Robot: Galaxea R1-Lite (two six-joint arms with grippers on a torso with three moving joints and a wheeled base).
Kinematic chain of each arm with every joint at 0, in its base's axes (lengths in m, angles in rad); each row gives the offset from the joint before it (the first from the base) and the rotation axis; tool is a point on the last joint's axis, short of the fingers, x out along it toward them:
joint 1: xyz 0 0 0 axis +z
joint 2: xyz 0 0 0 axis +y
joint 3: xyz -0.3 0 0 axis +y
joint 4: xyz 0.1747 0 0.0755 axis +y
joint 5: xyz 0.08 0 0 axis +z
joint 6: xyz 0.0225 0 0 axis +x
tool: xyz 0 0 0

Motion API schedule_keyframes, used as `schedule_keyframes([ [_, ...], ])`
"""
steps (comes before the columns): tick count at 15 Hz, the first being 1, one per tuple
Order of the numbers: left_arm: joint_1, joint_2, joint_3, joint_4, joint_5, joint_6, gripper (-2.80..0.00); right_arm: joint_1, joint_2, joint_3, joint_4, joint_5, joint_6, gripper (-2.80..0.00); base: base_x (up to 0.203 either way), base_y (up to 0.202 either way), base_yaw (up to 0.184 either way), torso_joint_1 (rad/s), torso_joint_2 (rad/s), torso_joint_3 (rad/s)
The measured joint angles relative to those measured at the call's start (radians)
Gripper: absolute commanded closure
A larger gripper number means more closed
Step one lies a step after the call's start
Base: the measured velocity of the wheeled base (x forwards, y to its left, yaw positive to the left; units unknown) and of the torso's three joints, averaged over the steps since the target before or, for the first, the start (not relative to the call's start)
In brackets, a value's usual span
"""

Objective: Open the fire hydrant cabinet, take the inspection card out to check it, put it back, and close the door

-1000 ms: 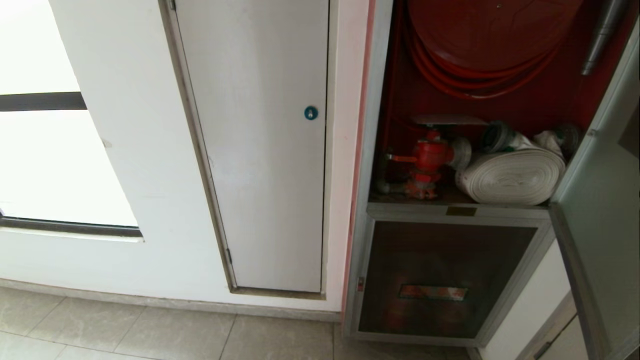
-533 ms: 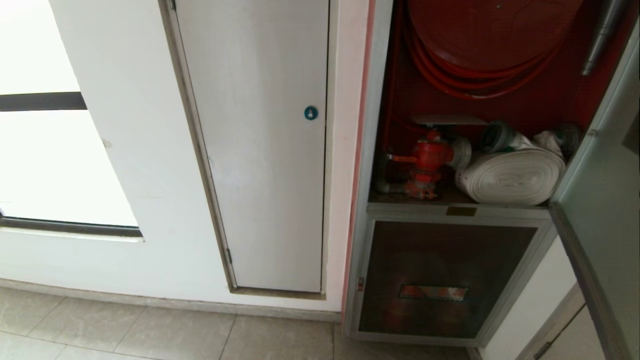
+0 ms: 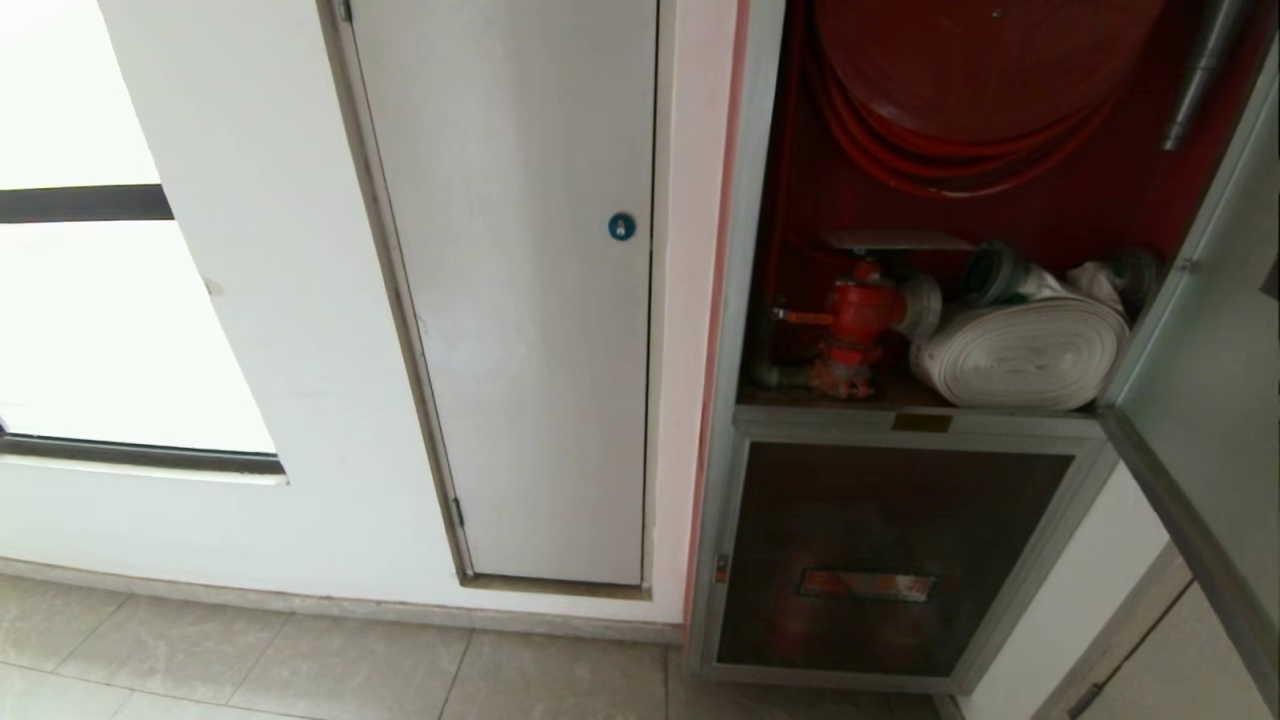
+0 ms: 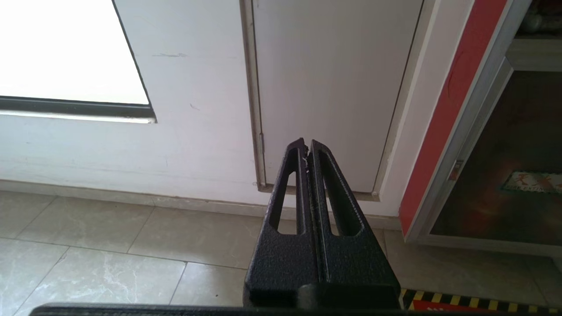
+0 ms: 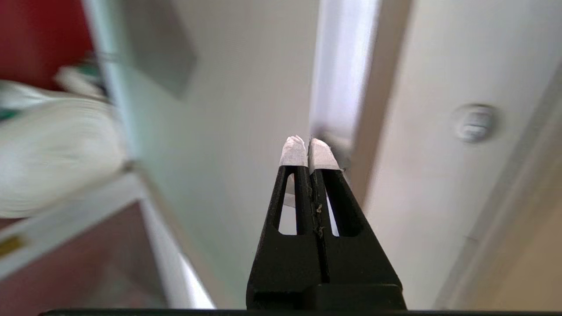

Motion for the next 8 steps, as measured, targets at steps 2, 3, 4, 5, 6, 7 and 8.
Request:
schedule_keyframes([
  [2, 0.0, 0.0, 0.0, 0.0, 0.0, 0.0, 0.0, -0.031, -0.042, -0.024, 0.081, 0.002, 0.0, 0.0, 0.0, 0.0, 0.0, 0.0, 0.0, 0.0],
  [3, 0.0, 0.0, 0.0, 0.0, 0.0, 0.0, 0.0, -0.036, -0.06, -0.036, 0.118, 0.003, 0.0, 0.0, 0.0, 0.0, 0.0, 0.0, 0.0, 0.0],
  [4, 0.0, 0.0, 0.0, 0.0, 0.0, 0.0, 0.0, -0.041, -0.074, -0.043, 0.136, 0.004, 0.0, 0.0, 0.0, 0.0, 0.0, 0.0, 0.0, 0.0],
  [5, 0.0, 0.0, 0.0, 0.0, 0.0, 0.0, 0.0, -0.046, -0.083, -0.048, 0.141, 0.003, 0.0, 0.0, 0.0, 0.0, 0.0, 0.0, 0.0, 0.0],
  [6, 0.0, 0.0, 0.0, 0.0, 0.0, 0.0, 0.0, -0.061, -0.092, -0.051, 0.149, 0.004, 0.0, 0.0, 0.0, 0.0, 0.0, 0.0, 0.0, 0.0],
  [7, 0.0, 0.0, 0.0, 0.0, 0.0, 0.0, 0.0, -0.074, -0.099, -0.054, 0.16, 0.005, 0.0, 0.0, 0.0, 0.0, 0.0, 0.0, 0.0, 0.0],
  [8, 0.0, 0.0, 0.0, 0.0, 0.0, 0.0, 0.0, -0.082, -0.106, -0.057, 0.176, 0.005, 0.0, 0.0, 0.0, 0.0, 0.0, 0.0, 0.0, 0.0],
])
